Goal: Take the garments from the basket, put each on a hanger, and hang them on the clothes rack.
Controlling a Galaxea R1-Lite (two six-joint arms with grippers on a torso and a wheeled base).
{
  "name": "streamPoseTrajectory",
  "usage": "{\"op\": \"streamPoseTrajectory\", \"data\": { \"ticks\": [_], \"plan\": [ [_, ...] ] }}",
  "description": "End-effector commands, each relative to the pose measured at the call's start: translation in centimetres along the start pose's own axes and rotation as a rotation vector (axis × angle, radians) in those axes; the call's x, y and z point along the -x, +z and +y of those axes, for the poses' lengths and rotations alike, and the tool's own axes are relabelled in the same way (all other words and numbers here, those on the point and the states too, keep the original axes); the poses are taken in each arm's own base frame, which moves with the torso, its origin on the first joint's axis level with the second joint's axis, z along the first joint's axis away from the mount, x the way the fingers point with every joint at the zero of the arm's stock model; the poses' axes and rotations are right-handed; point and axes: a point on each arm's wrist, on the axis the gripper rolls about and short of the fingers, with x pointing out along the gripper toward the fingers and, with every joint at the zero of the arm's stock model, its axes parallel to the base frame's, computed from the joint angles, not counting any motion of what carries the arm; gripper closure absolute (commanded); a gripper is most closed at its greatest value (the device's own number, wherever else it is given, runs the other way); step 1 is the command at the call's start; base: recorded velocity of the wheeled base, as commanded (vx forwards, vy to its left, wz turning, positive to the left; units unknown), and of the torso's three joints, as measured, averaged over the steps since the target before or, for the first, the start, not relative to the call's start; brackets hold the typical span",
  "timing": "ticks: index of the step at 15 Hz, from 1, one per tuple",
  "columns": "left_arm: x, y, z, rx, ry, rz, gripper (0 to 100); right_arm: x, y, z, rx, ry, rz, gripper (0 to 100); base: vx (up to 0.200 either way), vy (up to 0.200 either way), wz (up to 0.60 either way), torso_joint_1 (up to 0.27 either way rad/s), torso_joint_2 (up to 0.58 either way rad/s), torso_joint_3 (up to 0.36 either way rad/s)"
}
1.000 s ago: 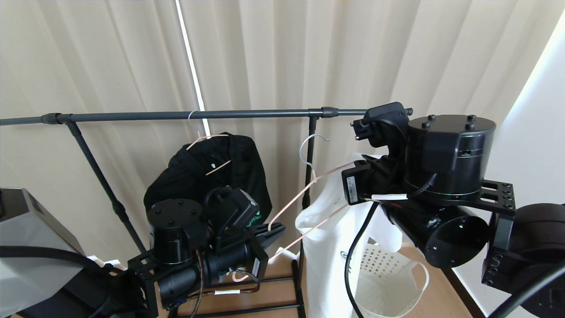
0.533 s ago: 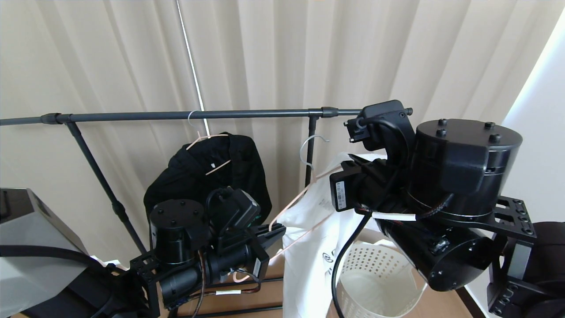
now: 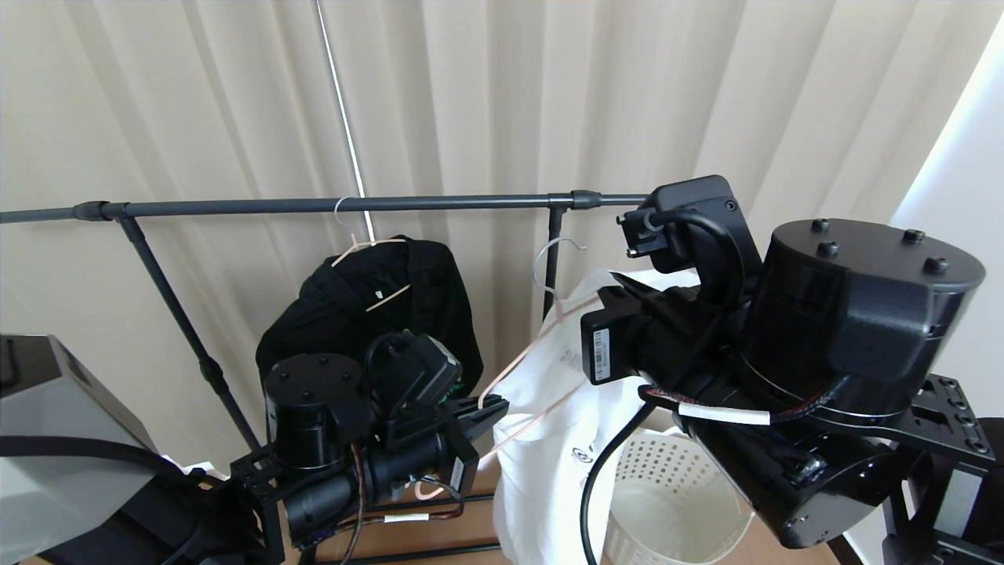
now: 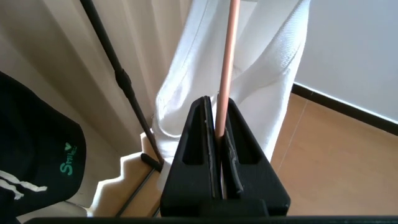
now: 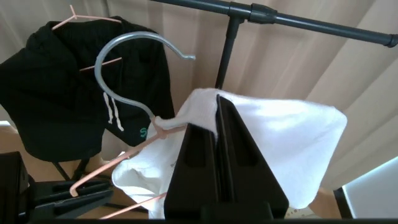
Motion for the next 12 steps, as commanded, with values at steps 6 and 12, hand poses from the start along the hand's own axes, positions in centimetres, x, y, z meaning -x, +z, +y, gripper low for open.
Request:
{"op": "streamPoseTrajectory", "data": {
  "ticks": [6, 12],
  "plan": [
    [0.1, 0.1, 0.0, -0.005, 0.004, -0.015, 100, -0.7, 0.4, -1.4, 0.005, -0.041, -0.010, 0, 0.000, 0.000, 0.00, 0.000, 0.00, 0.000],
    [0.3, 0.4, 0.1, -0.009, 0.007, -0.028, 100, -1.9, 0.7, -3.1, -0.004, -0.074, -0.015, 0, 0.000, 0.000, 0.00, 0.000, 0.00, 0.000]
  ]
}}
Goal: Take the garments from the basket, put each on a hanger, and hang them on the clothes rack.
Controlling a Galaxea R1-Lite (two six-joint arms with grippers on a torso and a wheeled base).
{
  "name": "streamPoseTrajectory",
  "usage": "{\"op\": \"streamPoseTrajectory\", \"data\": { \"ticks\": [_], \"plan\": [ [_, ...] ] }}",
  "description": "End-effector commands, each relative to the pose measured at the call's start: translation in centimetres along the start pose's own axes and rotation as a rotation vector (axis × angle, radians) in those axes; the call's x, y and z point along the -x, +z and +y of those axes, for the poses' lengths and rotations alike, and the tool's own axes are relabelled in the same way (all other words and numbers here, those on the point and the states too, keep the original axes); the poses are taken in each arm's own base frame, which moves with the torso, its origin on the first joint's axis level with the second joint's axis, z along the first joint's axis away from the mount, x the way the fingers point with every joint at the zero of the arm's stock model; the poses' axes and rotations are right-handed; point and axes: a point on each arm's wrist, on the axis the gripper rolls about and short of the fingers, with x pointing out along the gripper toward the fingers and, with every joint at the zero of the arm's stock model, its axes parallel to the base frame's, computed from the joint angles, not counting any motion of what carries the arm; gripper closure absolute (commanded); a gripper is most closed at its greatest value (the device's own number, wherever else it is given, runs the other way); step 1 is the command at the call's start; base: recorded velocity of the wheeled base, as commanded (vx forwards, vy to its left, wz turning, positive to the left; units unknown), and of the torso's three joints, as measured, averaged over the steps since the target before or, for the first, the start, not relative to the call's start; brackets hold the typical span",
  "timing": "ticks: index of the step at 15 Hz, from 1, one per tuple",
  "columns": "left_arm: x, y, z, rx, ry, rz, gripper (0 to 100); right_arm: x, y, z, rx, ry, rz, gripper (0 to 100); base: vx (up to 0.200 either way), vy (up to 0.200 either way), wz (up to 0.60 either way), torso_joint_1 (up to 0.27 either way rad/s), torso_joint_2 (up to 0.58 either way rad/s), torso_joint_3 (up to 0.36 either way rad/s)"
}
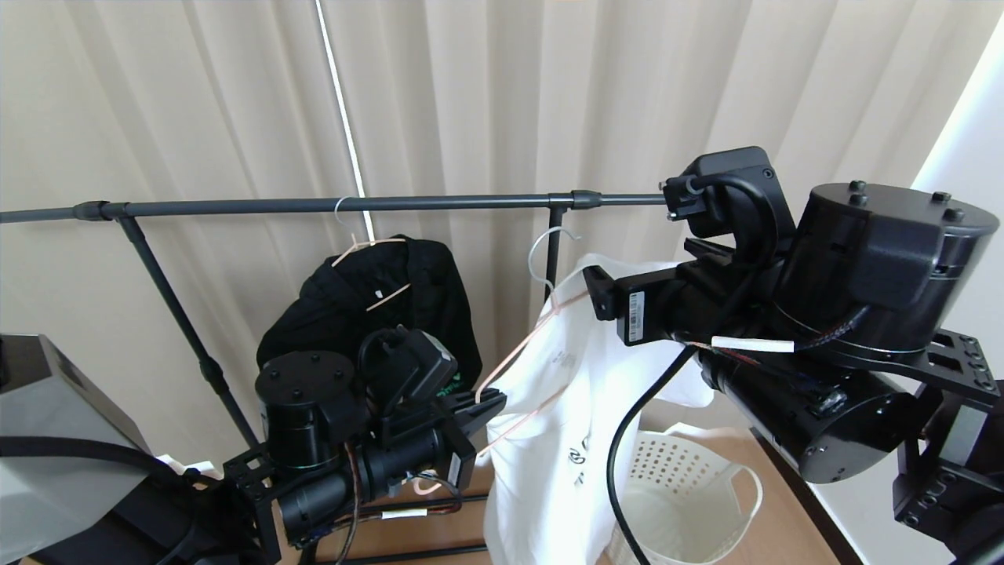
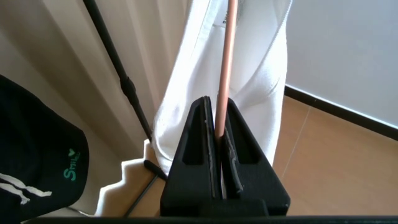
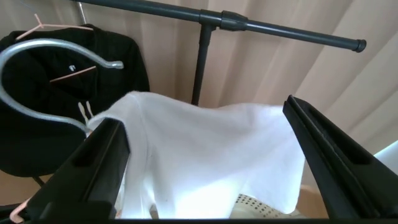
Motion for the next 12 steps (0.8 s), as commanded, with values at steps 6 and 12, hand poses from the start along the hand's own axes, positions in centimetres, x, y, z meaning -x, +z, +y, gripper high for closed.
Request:
{"op": "streamPoseTrajectory", "data": {
  "ticks": [6, 12],
  "plan": [
    [0.0, 0.3, -0.1, -0.004, -0.002, -0.012, 100, -0.7, -0.9, 0.6, 0.015, -0.002, 0.022, 0, 0.000, 0.000, 0.00, 0.000, 0.00, 0.000],
    [0.0, 0.3, 0.1, 0.001, 0.003, -0.014, 100, -0.8, -1.3, 0.8, 0.024, 0.001, 0.033, 0, 0.000, 0.000, 0.00, 0.000, 0.00, 0.000]
  ]
}}
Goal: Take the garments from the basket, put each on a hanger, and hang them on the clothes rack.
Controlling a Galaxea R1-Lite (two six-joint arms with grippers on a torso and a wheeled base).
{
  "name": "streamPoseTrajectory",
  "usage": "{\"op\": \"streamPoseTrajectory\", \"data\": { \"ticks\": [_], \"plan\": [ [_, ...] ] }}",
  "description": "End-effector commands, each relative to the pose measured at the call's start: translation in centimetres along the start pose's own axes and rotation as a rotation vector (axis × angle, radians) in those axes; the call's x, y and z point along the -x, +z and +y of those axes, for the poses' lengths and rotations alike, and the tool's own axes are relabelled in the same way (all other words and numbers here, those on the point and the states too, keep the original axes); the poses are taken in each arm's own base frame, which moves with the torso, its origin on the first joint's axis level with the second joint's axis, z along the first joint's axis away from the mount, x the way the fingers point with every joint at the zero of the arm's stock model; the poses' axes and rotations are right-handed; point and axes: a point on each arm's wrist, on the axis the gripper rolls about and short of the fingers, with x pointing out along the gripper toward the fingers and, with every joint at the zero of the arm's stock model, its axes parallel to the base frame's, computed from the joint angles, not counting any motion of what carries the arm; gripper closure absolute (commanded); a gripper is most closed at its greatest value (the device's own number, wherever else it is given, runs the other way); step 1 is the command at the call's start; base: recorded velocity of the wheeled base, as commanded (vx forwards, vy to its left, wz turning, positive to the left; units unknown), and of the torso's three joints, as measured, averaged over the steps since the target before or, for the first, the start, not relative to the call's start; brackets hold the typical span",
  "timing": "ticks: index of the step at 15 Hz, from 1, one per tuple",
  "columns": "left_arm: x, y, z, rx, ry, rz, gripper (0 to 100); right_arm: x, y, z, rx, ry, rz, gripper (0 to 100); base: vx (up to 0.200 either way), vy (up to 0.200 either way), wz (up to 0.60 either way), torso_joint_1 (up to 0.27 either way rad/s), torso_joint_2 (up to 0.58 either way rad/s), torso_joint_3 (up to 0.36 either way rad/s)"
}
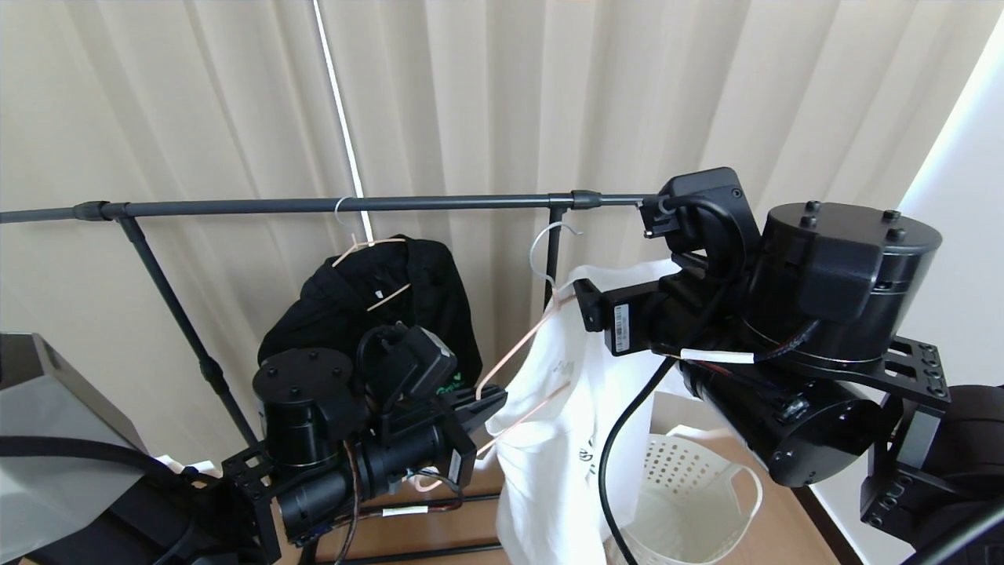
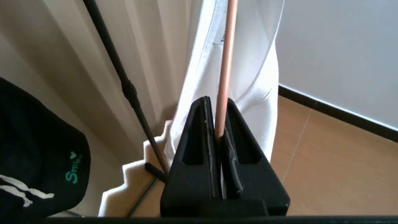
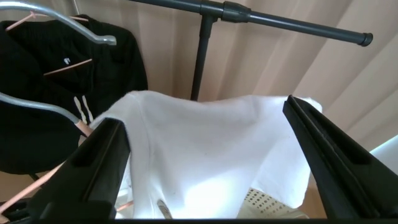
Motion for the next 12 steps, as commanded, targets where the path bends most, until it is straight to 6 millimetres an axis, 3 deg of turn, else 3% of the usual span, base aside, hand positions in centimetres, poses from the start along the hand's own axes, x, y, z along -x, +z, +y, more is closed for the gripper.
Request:
{"op": "streamPoseTrajectory", "data": {
  "ticks": [1, 12],
  "plan": [
    [-0.02, 0.03, 0.10, 0.001, 0.003, -0.002, 100, -0.10, -0.24, 0.19, 0.006, 0.002, 0.006, 0, 0.000, 0.000, 0.00, 0.000, 0.00, 0.000],
    [-0.10, 0.02, 0.69, 0.018, 0.022, -0.005, 100, 0.24, -0.22, 0.40, 0.007, 0.014, 0.005, 0, 0.000, 0.000, 0.00, 0.000, 0.00, 0.000]
  ]
}}
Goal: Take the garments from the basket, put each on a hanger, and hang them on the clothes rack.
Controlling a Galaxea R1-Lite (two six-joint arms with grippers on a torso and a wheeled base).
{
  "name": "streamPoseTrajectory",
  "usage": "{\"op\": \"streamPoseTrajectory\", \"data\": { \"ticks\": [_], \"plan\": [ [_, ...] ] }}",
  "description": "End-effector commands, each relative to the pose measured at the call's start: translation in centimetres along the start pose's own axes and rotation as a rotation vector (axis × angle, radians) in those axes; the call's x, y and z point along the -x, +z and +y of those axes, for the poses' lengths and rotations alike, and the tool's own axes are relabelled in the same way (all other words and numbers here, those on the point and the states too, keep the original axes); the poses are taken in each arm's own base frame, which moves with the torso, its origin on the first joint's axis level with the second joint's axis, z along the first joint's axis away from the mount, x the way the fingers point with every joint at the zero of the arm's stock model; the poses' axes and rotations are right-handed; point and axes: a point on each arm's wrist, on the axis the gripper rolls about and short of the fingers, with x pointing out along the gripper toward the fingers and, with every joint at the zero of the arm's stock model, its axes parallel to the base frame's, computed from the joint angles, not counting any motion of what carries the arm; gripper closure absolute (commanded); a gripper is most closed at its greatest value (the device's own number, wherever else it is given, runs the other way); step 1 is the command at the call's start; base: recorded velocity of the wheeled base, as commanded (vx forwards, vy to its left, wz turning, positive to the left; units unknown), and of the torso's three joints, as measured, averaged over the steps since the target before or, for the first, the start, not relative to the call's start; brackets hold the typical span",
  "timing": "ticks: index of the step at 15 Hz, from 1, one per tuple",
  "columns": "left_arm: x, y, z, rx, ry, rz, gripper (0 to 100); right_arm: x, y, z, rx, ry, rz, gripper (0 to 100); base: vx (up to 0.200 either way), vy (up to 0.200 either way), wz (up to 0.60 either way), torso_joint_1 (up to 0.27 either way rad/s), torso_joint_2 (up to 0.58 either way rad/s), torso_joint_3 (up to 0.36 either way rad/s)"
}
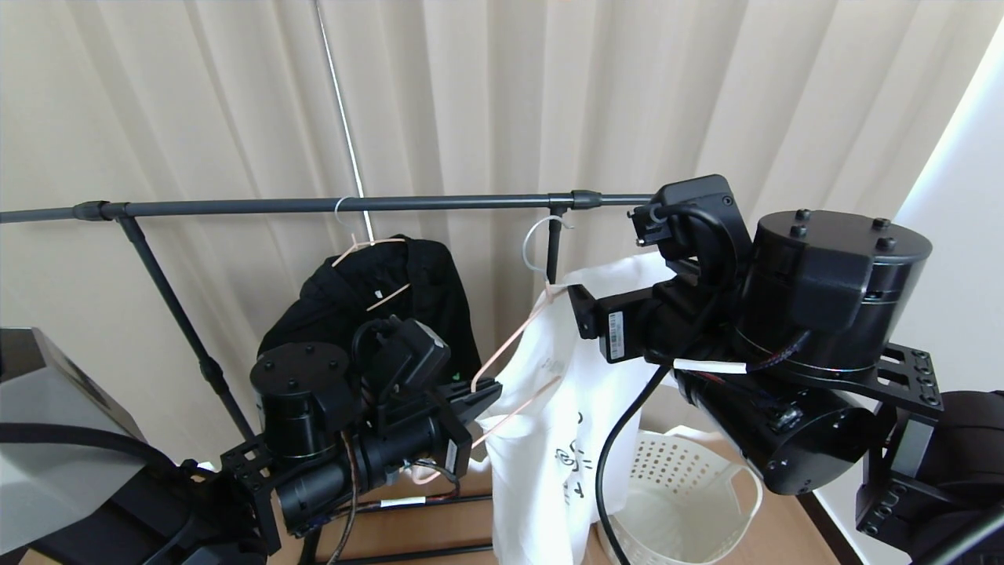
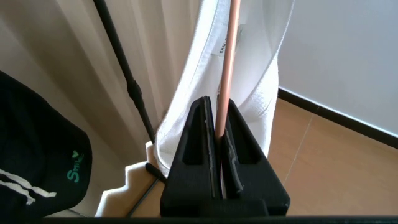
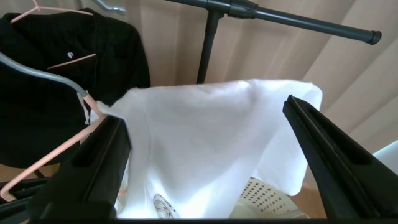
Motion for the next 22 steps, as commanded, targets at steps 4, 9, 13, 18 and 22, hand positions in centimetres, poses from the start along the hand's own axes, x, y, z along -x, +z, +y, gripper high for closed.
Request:
{"op": "streamPoseTrajectory", "data": {
  "ticks": [4, 9, 13, 18, 22],
  "plan": [
    [-0.18, 0.15, 0.16, 0.000, 0.038, -0.003, 100, 0.02, -0.04, 0.00, 0.002, 0.000, 0.001, 0, 0.000, 0.000, 0.00, 0.000, 0.00, 0.000],
    [-0.18, 0.22, 0.17, -0.001, 0.038, -0.006, 100, 0.06, -0.29, 0.04, 0.010, 0.002, 0.008, 0, 0.000, 0.000, 0.00, 0.000, 0.00, 0.000],
    [-0.20, 0.28, 0.28, 0.010, 0.041, -0.009, 100, 0.07, -0.29, -0.03, 0.010, 0.001, 0.008, 0, 0.000, 0.000, 0.00, 0.000, 0.00, 0.000],
    [-0.27, 0.41, 0.41, 0.009, 0.045, -0.015, 100, 0.05, -0.42, -0.01, 0.014, 0.002, 0.012, 0, 0.000, 0.000, 0.00, 0.000, 0.00, 0.000],
    [-0.27, 0.40, 0.42, 0.010, 0.047, -0.015, 100, 0.05, -0.42, -0.01, 0.014, 0.002, 0.012, 0, 0.000, 0.000, 0.00, 0.000, 0.00, 0.000]
  ]
}}
